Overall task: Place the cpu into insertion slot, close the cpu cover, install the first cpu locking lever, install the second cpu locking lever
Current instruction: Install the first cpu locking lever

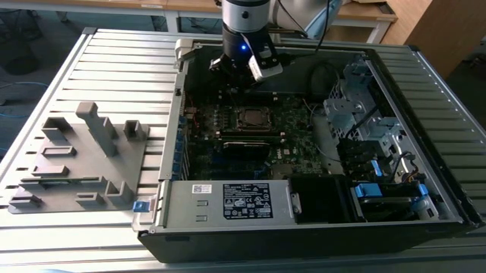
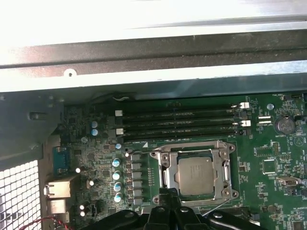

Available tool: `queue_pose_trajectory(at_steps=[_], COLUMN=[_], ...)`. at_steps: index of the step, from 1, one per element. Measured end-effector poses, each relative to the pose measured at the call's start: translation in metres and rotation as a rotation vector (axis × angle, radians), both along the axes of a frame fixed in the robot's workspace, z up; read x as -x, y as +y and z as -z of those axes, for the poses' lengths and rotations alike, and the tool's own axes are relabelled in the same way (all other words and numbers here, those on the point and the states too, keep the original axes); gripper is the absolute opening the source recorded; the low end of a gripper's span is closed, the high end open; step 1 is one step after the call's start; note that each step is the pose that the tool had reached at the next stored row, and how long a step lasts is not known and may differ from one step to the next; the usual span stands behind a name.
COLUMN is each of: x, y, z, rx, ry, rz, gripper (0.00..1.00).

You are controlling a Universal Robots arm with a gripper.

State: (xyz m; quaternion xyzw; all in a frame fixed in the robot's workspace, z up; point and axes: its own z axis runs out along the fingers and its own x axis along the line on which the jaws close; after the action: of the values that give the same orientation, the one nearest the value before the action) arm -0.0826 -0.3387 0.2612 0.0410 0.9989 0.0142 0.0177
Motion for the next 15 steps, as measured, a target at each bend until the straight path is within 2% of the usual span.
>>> queue_pose_trajectory(at_steps=[8,15], x=[0.0117,0.012], y=[0.0001,0.0], z=[0.0002,0.0002], rx=[-0.0002,-0.0002], ry=[-0.0002,-0.0001], rz=[0.0,0.0], gripper=[0.11,0.11])
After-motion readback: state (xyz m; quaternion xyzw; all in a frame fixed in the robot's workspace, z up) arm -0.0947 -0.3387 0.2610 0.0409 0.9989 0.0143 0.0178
